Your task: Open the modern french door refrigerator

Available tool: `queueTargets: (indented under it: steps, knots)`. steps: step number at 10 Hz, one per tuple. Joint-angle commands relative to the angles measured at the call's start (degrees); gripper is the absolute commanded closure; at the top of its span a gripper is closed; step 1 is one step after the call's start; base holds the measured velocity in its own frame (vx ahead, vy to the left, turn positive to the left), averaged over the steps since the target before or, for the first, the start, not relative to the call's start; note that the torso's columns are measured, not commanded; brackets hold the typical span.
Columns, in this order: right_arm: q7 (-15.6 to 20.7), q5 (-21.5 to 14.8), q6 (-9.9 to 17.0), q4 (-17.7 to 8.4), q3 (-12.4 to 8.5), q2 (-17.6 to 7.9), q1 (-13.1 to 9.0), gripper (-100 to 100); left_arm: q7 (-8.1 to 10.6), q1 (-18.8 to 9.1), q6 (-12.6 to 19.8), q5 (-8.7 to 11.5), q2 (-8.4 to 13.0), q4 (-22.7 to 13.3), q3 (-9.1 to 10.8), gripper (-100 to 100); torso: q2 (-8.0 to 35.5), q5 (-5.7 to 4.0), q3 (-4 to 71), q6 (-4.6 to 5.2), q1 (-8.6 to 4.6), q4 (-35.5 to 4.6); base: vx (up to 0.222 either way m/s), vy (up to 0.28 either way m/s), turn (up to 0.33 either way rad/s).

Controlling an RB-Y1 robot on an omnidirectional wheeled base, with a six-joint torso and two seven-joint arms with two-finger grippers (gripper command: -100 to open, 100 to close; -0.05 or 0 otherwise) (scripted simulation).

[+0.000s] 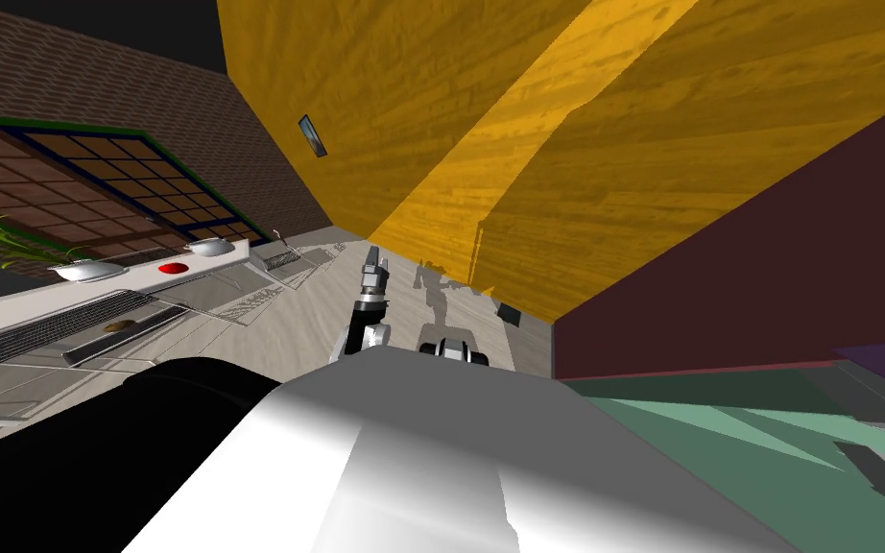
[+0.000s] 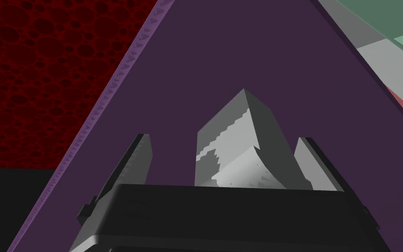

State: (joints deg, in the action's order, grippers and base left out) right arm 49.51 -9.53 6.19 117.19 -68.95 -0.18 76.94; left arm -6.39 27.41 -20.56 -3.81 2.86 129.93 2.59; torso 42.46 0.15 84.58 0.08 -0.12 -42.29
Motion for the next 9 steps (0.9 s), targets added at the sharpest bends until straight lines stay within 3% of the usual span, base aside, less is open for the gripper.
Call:
queueTargets:
  steps: [1,2,3,4,9]
  knots:
    - [-1.4,2.5,1.5,1.6,-0.4,-0.6,4.0,-100,0.00,0.0,0.0,0.0,0.0,0.0,0.00,0,-0.1,0.13,0.1,0.04,0.37,0.0,-0.007,-0.030,0.027]
    - [-1.8,3.2,1.9,2.0,-0.5,-0.8,5.1,-100,0.00,0.0,0.0,0.0,0.0,0.0,0.00,0,-0.2,0.25,0.1,0.07,0.67,0.1,-0.002,-0.016,0.013]
    - [-1.4,2.6,1.4,1.6,-0.1,-0.5,4.1,-100,0.00,0.0,0.0,0.0,0.0,0.0,0.00,0,-0.2,0.41,0.2,0.05,0.86,0.1,-0.001,-0.014,0.010]
    - [-1.5,2.7,1.6,1.7,0.0,-0.6,4.1,0,0.00,0.0,0.0,0.0,0.0,0.0,-0.01,0,-0.3,0.31,0.2,0.02,0.81,0.1,0.000,-0.009,0.011]
    - [-1.4,2.7,1.6,1.7,0.3,-0.6,4.0,0,0.00,0.0,0.0,0.0,0.0,0.0,-0.01,0,-0.1,-0.13,0.0,-0.07,0.12,0.0,0.000,0.000,0.000]
